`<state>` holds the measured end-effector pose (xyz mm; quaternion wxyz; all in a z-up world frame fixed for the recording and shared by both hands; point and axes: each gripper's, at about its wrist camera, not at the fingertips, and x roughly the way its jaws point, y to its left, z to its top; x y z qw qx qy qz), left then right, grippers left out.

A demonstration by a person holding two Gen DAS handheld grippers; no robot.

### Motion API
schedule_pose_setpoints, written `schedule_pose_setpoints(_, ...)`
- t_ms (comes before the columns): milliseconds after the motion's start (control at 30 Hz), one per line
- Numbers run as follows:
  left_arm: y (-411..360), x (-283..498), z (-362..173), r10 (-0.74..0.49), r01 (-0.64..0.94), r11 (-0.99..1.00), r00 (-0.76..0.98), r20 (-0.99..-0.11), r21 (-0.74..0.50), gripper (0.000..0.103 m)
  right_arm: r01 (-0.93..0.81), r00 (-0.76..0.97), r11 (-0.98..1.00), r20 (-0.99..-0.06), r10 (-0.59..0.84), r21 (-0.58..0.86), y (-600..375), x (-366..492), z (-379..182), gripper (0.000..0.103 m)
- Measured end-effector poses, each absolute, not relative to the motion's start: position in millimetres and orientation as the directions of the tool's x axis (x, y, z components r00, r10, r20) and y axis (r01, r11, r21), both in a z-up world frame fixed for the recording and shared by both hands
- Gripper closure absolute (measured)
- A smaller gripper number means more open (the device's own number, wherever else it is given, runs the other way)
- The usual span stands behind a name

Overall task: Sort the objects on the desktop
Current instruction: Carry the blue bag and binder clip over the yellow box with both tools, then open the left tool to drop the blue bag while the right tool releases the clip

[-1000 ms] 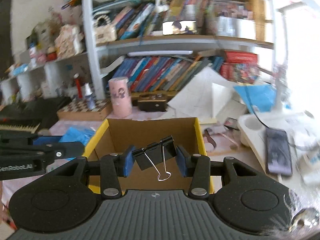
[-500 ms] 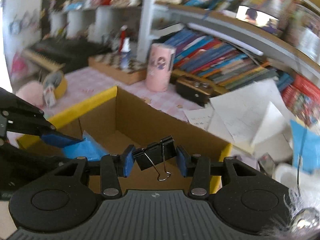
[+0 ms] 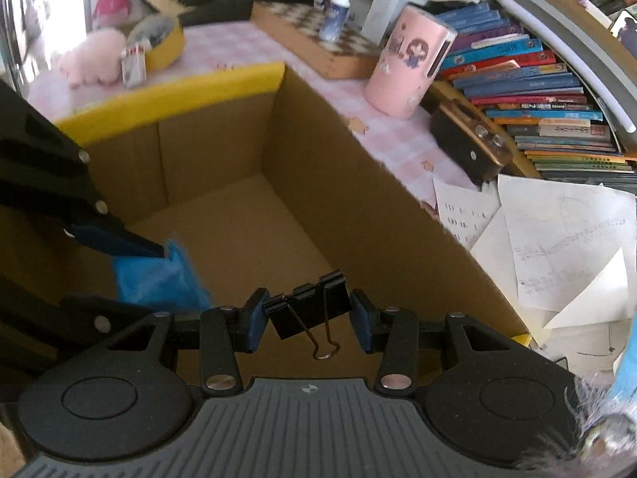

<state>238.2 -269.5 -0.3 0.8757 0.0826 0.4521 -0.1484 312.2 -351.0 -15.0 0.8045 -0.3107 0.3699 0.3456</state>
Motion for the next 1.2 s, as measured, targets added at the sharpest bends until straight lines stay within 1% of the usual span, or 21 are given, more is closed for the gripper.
schedule_pose_setpoints(100, -271.5, 236.5, -0.9, -0.182, 0.337, 0.941, 0.539, -0.822, 0.012, 0.075, -0.800, 0.465, 0.559, -0.814, 0.347, -0.219, -355.0, 313.8, -13.9, 0.062)
schedule_pose_setpoints(333, -266.3, 242.1, -6.9, -0.155, 0.304, 0.952, 0.531, -0.833, 0.016, 0.075, -0.837, 0.433, 0.489, -0.842, 0.322, -0.244, -346.3, 310.0, -19.3, 0.062)
schedule_pose_setpoints(533, -265.3, 242.8, -10.0, -0.147, 0.303, 0.953, 0.545, -0.826, 0.030, 0.074, -0.830, 0.448, 0.492, -0.841, 0.303, -0.264, -346.8, 308.0, -21.4, 0.062)
schedule_pose_setpoints(633, -265.8, 243.4, -9.0, -0.140, 0.302, 0.952, 0.549, -0.824, 0.040, 0.072, -0.823, 0.455, 0.502, -0.838, 0.302, -0.266, -348.7, 308.0, -21.2, 0.062)
schedule_pose_setpoints(667, -265.5, 244.2, -8.8, -0.138, 0.300, 0.953, 0.547, -0.825, 0.040, 0.070, -0.821, 0.457, 0.506, -0.835, 0.306, -0.265, -348.9, 308.5, -20.8, 0.062)
schedule_pose_setpoints(700, -264.6, 244.0, -8.3, -0.136, 0.295, 0.955, 0.552, -0.823, 0.040, 0.065, -0.821, 0.457, 0.506, -0.834, 0.310, -0.263, -350.0, 308.4, -20.2, 0.061)
schedule_pose_setpoints(733, -263.2, 242.5, -7.6, -0.136, 0.290, 0.956, 0.560, -0.817, 0.040, 0.062, -0.823, 0.454, 0.505, -0.835, 0.310, -0.260, -350.0, 308.3, -20.2, 0.060)
schedule_pose_setpoints(767, -261.9, 241.2, -6.4, -0.132, 0.282, 0.959, 0.568, -0.813, 0.041, 0.056, -0.822, 0.454, 0.507, -0.836, 0.309, -0.259, -349.6, 308.1, -20.3, 0.059)
schedule_pose_setpoints(800, -261.0, 238.9, -5.3, -0.127, 0.277, 0.960, 0.573, -0.810, 0.045, 0.052, -0.821, 0.454, 0.509, -0.834, 0.312, -0.257, -349.2, 308.3, -19.7, 0.056)
schedule_pose_setpoints(833, -259.8, 236.7, -3.9, -0.124, 0.275, 0.960, 0.580, -0.805, 0.050, 0.051, -0.822, 0.454, 0.510, -0.834, 0.315, -0.255, -348.4, 308.1, -19.1, 0.052)
schedule_pose_setpoints(967, -256.1, 227.3, 3.2, -0.139, 0.286, 0.957, 0.609, -0.781, 0.052, 0.050, -0.814, 0.468, 0.521, -0.822, 0.324, -0.258, -349.9, 307.1, -16.7, 0.045)
schedule_pose_setpoints(1033, -256.3, 222.2, 7.4, -0.139, 0.290, 0.955, 0.630, -0.764, 0.065, 0.047, -0.799, 0.493, 0.541, -0.800, 0.342, -0.261, -353.3, 305.9, -13.0, 0.038)
schedule_pose_setpoints(1100, -255.4, 214.8, 14.3, -0.147, 0.294, 0.953, 0.660, -0.737, 0.073, 0.042, -0.776, 0.525, 0.572, -0.776, 0.349, -0.267, -357.5, 304.7, -8.8, 0.036)
schedule_pose_setpoints(1133, -253.9, 211.2, 18.5, -0.155, 0.296, 0.952, 0.675, -0.721, 0.072, 0.041, -0.765, 0.537, 0.586, -0.766, 0.353, -0.267, -360.2, 303.8, -6.5, 0.036)
schedule_pose_setpoints(1200, -250.2, 204.4, 26.0, -0.178, 0.300, 0.952, 0.700, -0.691, 0.058, 0.037, -0.742, 0.560, 0.617, -0.748, 0.357, -0.261, -365.7, 301.1, -0.6, 0.036)
